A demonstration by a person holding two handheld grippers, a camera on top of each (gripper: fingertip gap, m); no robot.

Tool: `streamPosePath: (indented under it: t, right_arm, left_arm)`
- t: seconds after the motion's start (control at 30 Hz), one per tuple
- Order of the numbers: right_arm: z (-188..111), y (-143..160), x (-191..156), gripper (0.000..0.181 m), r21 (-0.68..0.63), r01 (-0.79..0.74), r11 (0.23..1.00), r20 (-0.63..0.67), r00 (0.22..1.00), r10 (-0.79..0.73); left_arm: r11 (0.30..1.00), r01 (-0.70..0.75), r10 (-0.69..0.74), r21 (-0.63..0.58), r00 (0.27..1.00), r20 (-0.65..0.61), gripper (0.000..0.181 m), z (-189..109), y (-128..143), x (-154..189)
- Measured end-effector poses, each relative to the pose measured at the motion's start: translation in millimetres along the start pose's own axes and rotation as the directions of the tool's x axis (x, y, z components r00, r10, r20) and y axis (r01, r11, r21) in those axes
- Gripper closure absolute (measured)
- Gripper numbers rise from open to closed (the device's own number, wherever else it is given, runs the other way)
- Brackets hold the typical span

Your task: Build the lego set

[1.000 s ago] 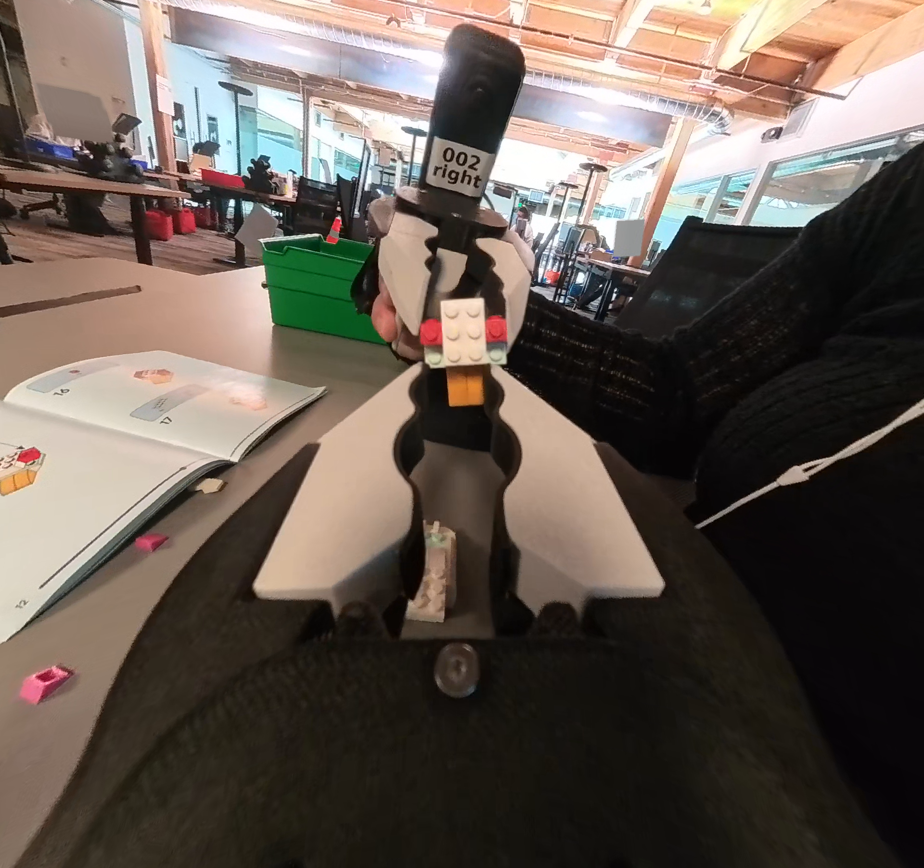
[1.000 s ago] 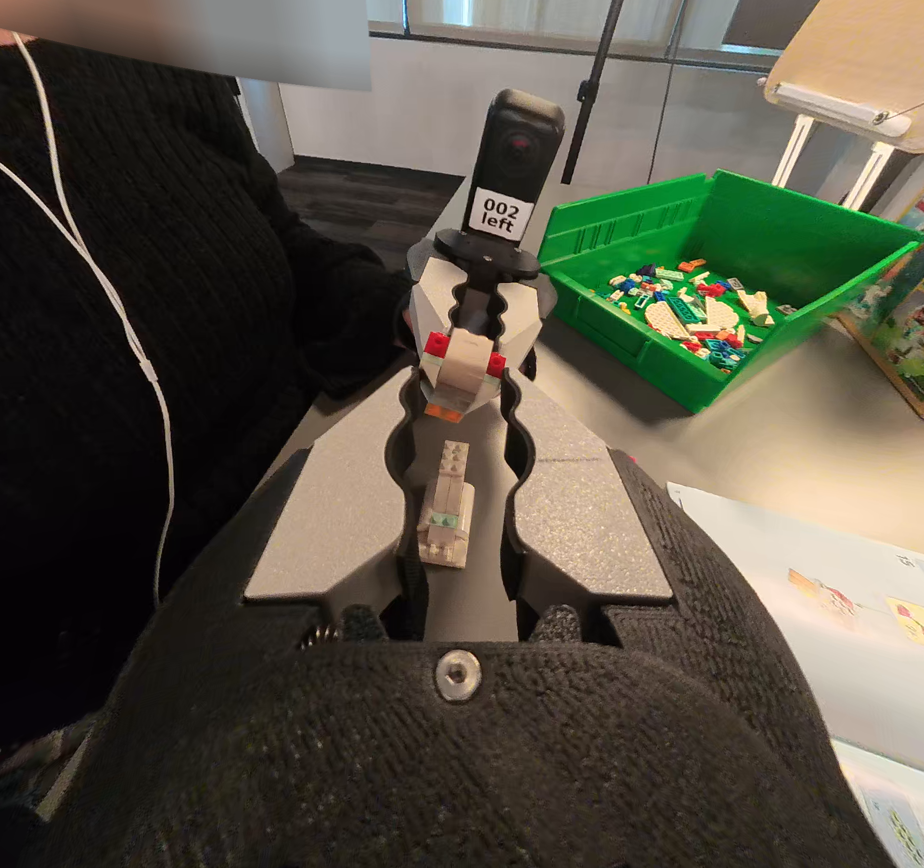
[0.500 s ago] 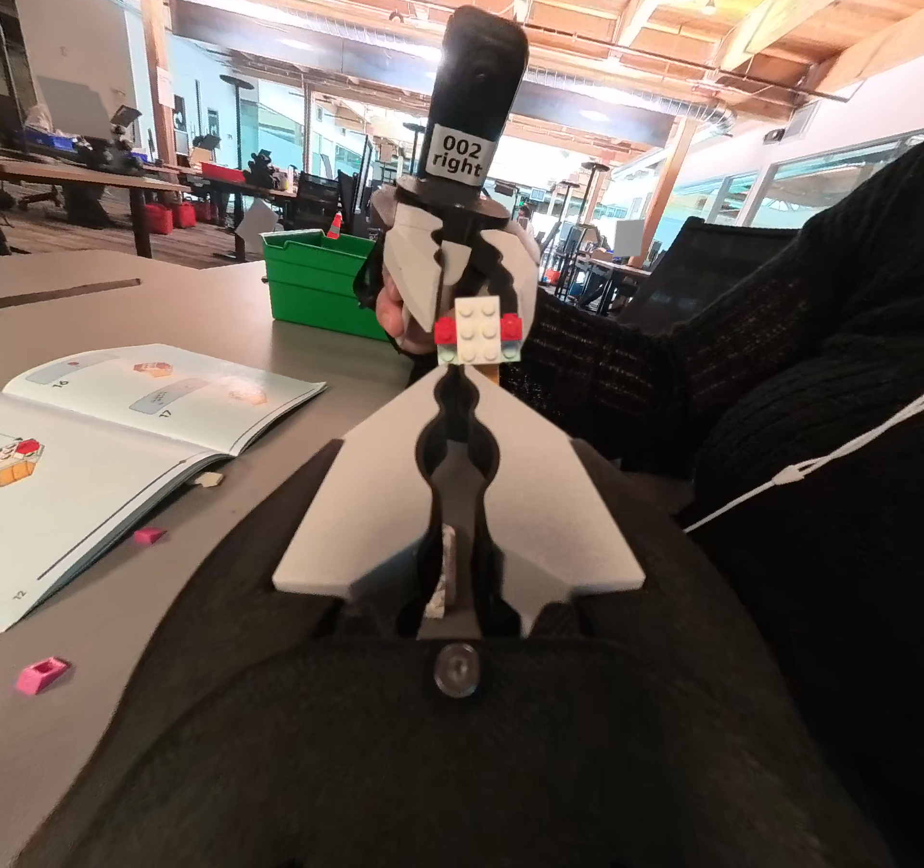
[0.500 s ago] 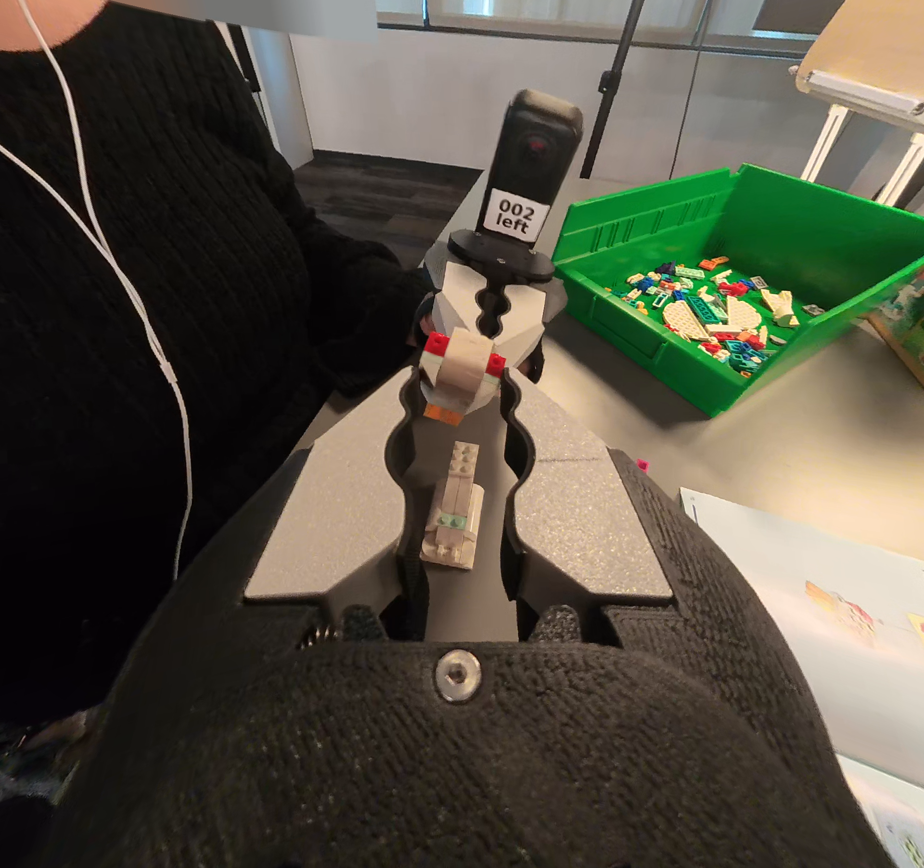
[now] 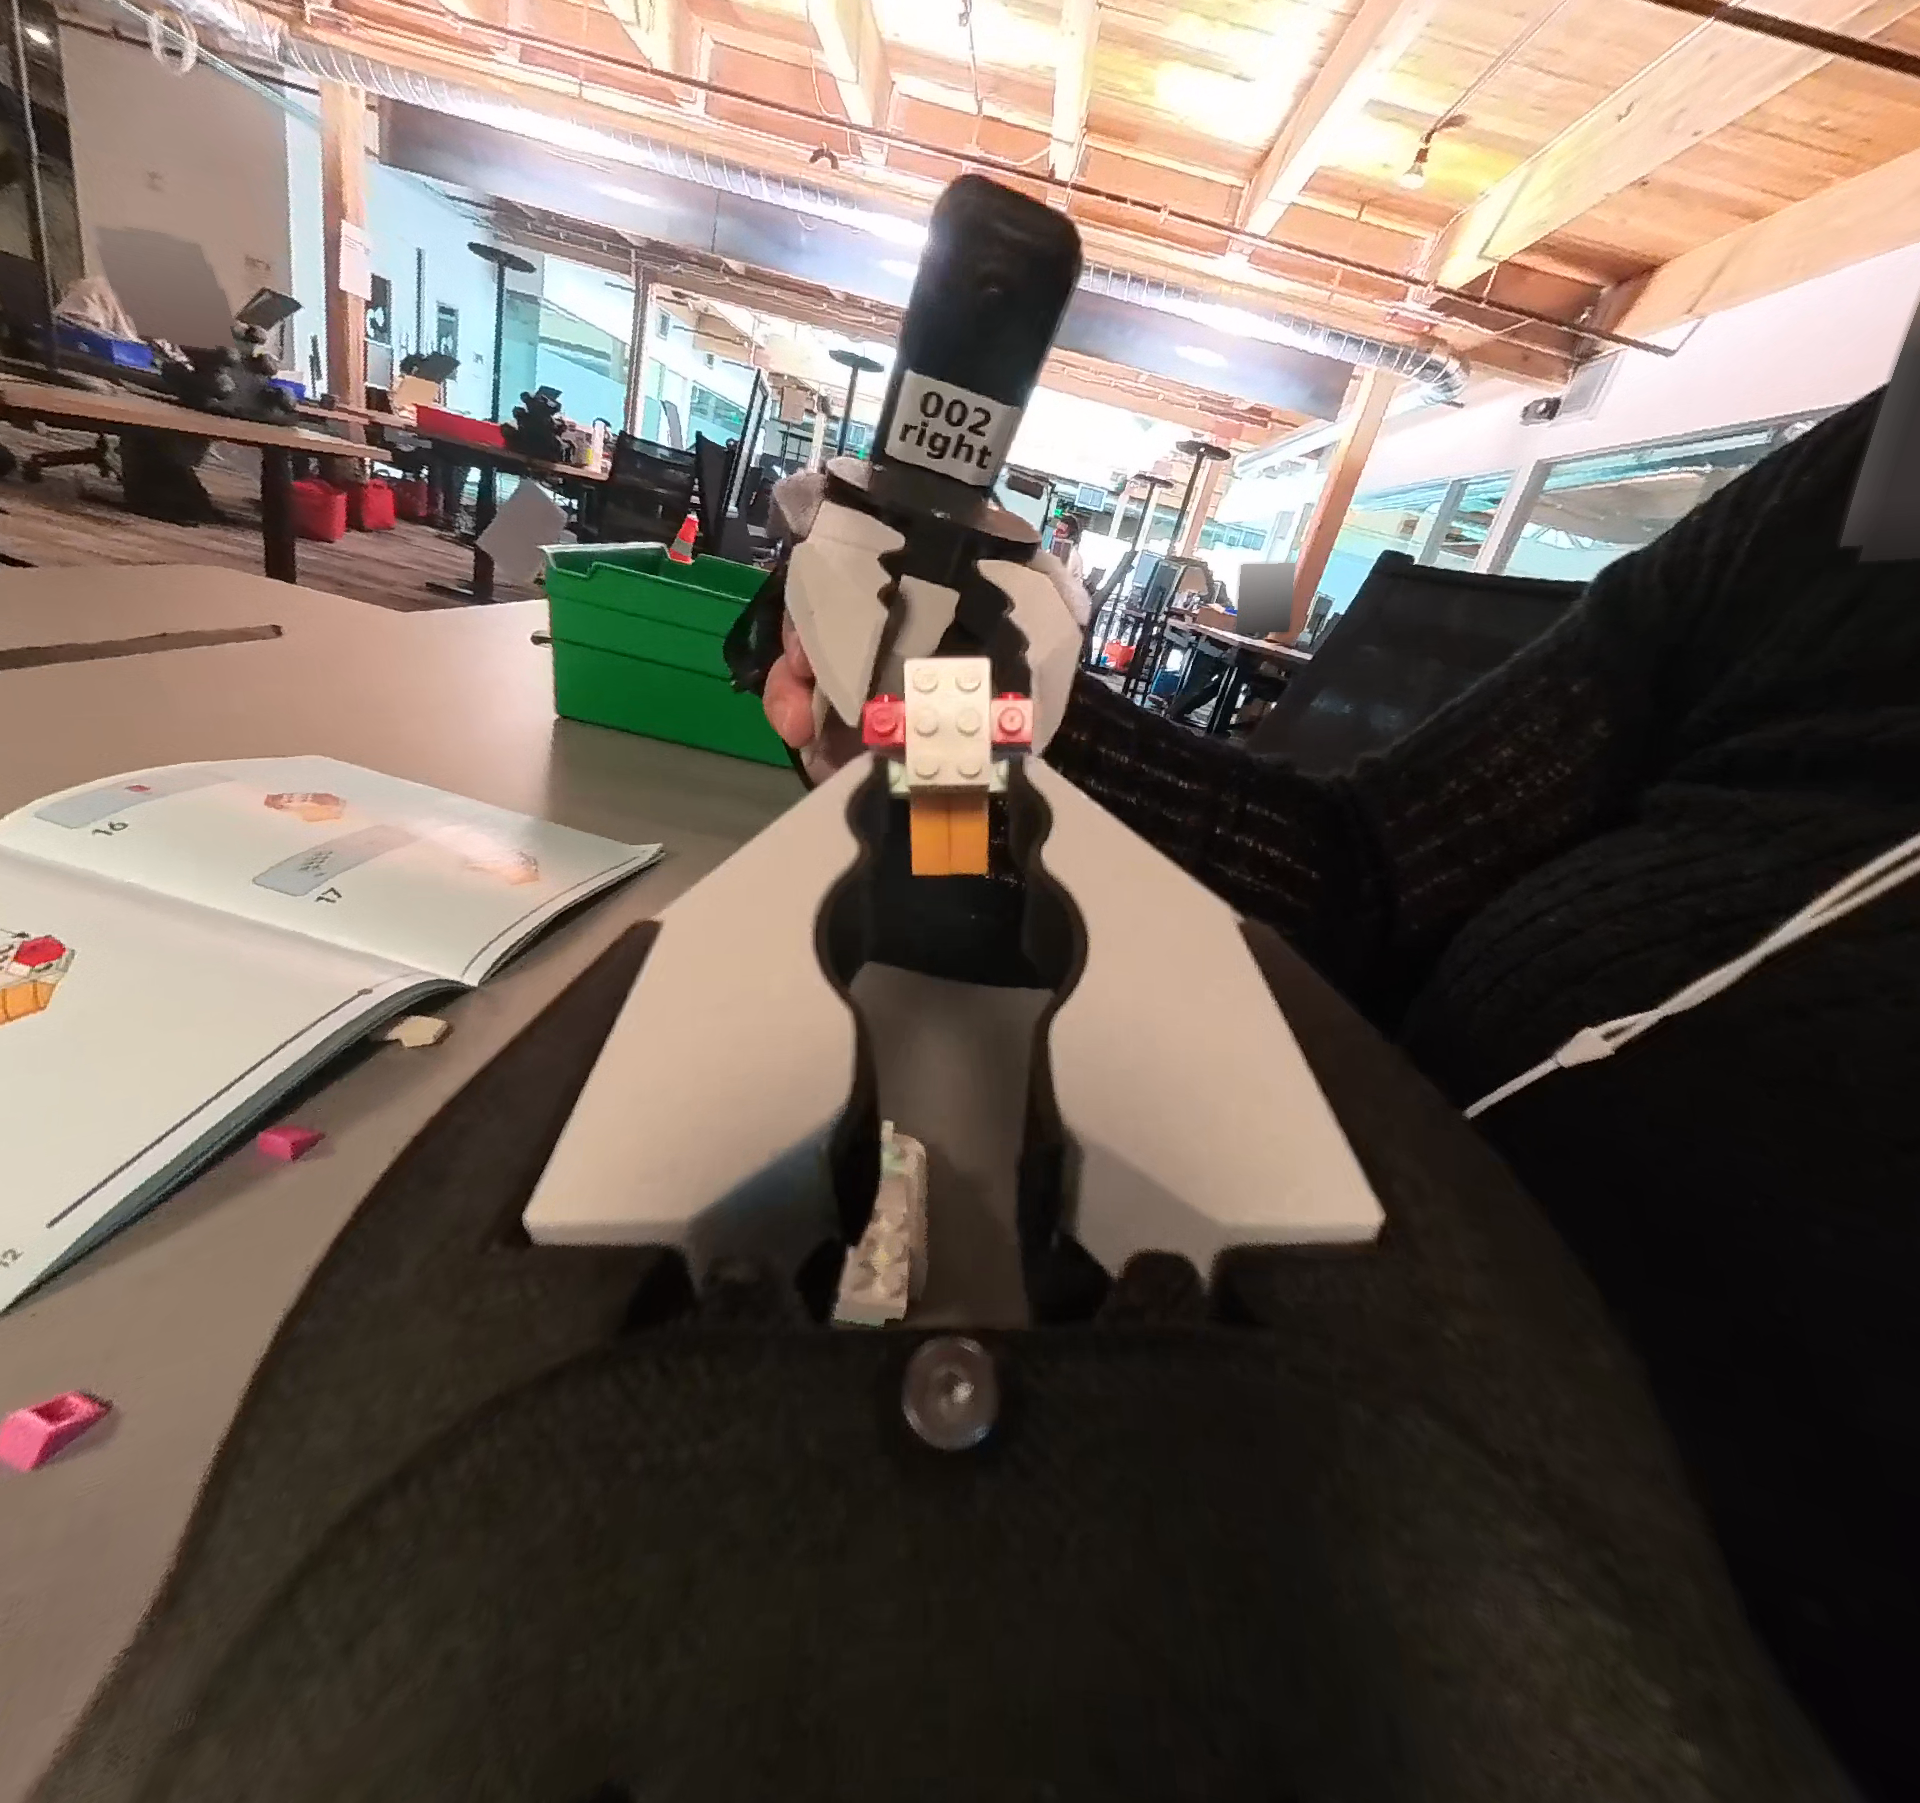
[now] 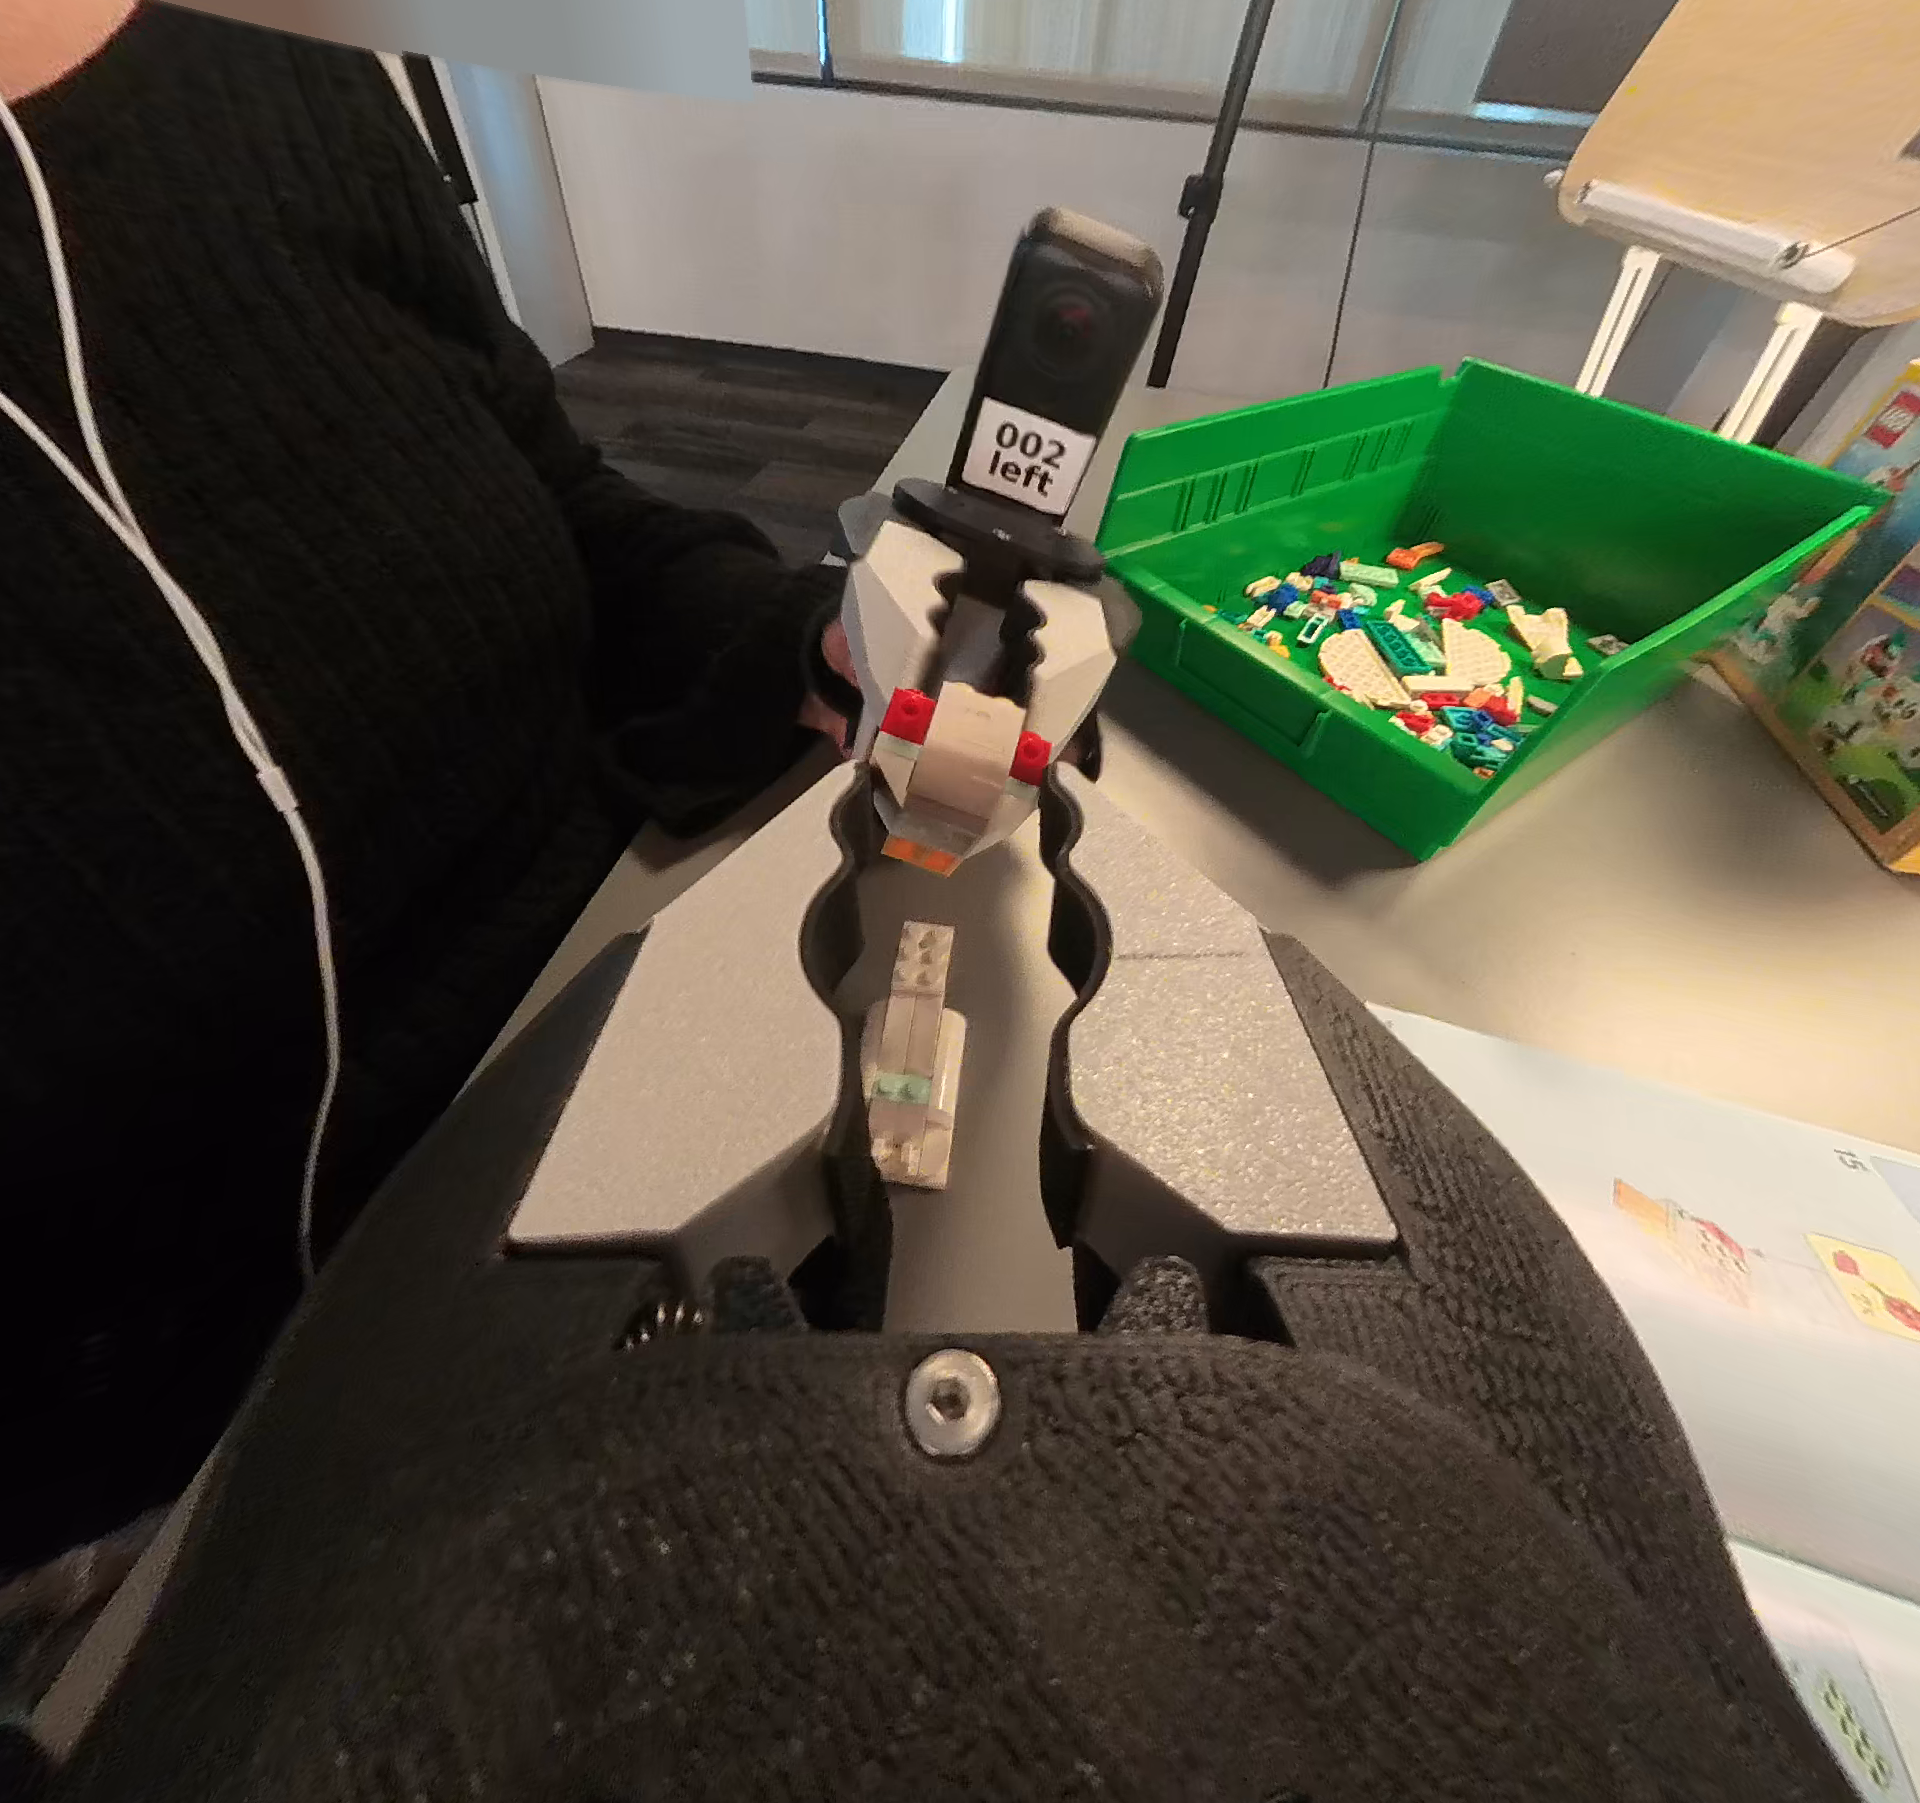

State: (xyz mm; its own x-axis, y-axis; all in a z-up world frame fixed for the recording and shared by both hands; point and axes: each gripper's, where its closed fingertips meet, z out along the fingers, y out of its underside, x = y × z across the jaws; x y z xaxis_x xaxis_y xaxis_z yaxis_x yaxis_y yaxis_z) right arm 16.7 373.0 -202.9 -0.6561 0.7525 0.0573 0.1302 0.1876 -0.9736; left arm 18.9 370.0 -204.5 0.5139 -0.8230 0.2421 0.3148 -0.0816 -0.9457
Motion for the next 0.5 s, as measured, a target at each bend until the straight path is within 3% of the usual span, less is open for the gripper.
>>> streamPosePath:
  t: [0.23,0.33,0.4,0.5]
  right_arm:
    - [3,-3,3,0.151,0.03,-0.001,1.0,-0.009,1.0,0.001]
    - [4,0,10,0.149,0.022,-0.005,1.0,-0.048,0.999,0.006]
    - [0,8,29,0.147,-0.003,-0.046,0.999,-0.139,0.989,0.045]
    - [-13,55,73,0.156,-0.162,-0.187,0.969,-0.338,0.933,0.124]
  left_arm:
    - [0.998,0.054,-0.054,0.017,0.998,-0.016,0.166,-1,-3,-1]
    - [0.999,0.035,-0.035,-0.001,0.998,0.043,0.166,-5,-3,-7]
    - [1.0,-0.001,-0.002,0.023,0.992,0.122,0.166,-15,-10,-16]
    - [0.996,-0.049,0.029,0.076,0.968,0.248,0.166,-42,-24,-30]
